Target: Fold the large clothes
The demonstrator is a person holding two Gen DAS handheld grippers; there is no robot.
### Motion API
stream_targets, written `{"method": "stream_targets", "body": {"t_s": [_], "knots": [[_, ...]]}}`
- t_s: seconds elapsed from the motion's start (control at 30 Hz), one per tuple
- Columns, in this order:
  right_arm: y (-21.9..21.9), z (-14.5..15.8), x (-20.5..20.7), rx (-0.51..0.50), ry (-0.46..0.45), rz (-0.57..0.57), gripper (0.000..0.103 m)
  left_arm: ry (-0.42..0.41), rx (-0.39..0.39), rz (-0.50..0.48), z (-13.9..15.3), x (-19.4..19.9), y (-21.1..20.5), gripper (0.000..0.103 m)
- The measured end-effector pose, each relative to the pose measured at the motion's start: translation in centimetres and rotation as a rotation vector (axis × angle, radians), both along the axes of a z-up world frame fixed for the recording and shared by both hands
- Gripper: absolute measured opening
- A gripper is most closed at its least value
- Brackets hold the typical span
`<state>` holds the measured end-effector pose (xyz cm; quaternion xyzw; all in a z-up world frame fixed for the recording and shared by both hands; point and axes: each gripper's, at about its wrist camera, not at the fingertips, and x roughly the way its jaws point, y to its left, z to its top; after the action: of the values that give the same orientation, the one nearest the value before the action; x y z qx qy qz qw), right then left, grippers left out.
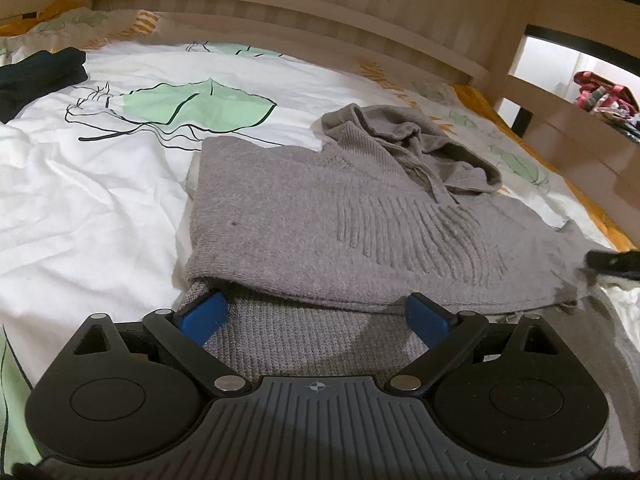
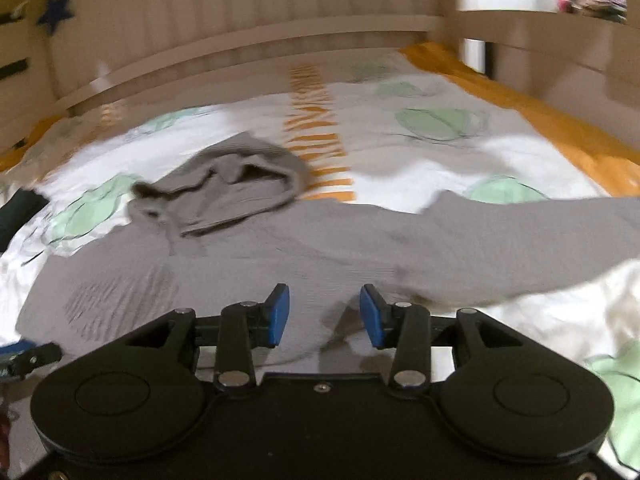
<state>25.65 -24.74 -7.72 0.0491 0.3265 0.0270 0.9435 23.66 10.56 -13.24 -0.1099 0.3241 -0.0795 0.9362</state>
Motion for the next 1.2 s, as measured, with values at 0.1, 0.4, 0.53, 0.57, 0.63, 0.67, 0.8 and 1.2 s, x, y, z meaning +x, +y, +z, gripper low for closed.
{"method": "stream_targets", "body": {"t_s": [0.1, 0.4, 0.53, 0.57, 0.63, 0.67, 0.8, 1.2], "knots": [[0.3, -2.1, 1.6, -0.021, 0.11, -0.014, 0.049, 0.005, 0.009, -0.002, 0.1, 0.1, -0.1, 0.097], [-2.8, -0.5, -0.7, 0.052, 0.081, 0.014, 0.056, 0.003, 0.073, -0.006, 4.1, -3.1, -2.1, 0.096], [-5.5, 0.1, -1.7, 0.067, 0.08, 0.0, 0.056, -0.075, 0.157, -0.033, 6.9, -2.9, -4.8, 0.096], [-6.1, 0.2, -1.9, 0.072, 0.083, -0.009, 0.056, -0.08, 0.172, -0.039, 7.3, -2.2, -5.4, 0.096], [-7.6, 0.5, -2.4, 0.085, 0.084, -0.031, 0.056, -0.071, 0.193, -0.033, 7.2, -0.5, -6.7, 0.096], [-8.4, 0.7, -2.7, 0.089, 0.08, -0.042, 0.057, -0.058, 0.201, -0.023, 6.9, 0.5, -7.4, 0.096], [-11.1, 1.0, -3.5, 0.099, 0.072, -0.079, 0.06, 0.035, 0.192, 0.001, 4.6, 4.4, -9.2, 0.096], [-22.0, 0.2, -3.5, 0.211, 0.078, -0.257, 0.061, 0.05, 0.277, 0.067, -0.1, 5.6, -10.7, 0.103]]}}
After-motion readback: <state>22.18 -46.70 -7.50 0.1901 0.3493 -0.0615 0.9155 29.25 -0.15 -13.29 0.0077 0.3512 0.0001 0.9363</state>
